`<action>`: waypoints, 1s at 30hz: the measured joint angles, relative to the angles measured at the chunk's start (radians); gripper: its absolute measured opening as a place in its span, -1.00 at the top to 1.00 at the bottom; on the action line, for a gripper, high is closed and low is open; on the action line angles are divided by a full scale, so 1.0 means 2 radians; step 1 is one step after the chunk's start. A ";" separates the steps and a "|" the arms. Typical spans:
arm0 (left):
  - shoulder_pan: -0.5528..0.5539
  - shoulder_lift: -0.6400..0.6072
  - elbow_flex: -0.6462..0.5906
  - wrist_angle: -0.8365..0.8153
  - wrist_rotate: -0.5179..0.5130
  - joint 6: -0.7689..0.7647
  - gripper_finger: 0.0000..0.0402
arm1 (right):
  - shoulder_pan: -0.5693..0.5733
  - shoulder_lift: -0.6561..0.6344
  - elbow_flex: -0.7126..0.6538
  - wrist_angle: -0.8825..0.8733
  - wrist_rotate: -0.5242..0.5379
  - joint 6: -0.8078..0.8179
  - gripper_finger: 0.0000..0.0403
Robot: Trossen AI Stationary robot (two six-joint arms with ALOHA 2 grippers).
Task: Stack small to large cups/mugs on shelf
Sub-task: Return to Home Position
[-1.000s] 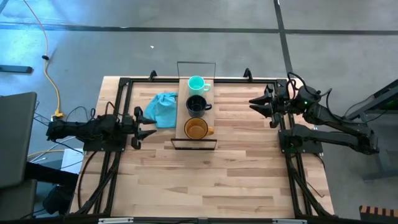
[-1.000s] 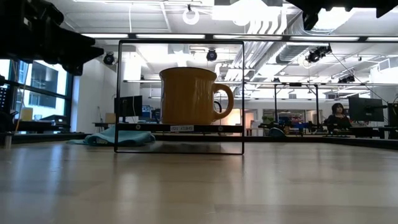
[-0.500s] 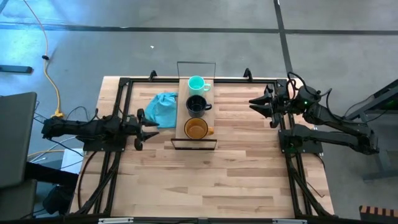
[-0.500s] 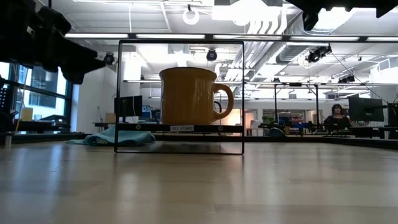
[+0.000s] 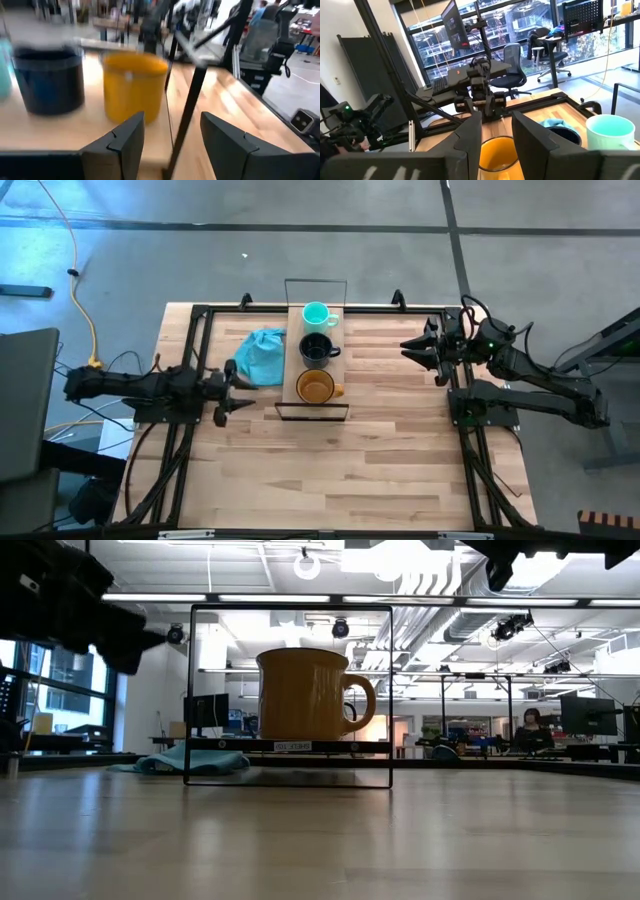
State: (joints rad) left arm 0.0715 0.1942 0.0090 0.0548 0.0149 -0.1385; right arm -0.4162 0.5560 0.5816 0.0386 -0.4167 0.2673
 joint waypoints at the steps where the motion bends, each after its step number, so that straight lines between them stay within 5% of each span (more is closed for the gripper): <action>1: 0.000 -0.004 0.000 0.009 0.000 0.015 0.10 | 0.000 0.000 0.000 -0.001 0.000 0.002 0.51; 12: 0.000 -0.097 0.000 0.010 -0.002 0.101 0.10 | 0.000 0.000 0.000 -0.018 0.000 0.015 0.51; 30: 0.000 -0.092 0.000 -0.022 -0.013 0.123 0.10 | 0.000 0.000 0.000 -0.029 0.001 0.014 0.51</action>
State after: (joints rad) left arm 0.0719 0.0109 0.0097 0.0115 -0.0116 0.1078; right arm -0.4160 0.5564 0.5812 -0.0193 -0.4145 0.2961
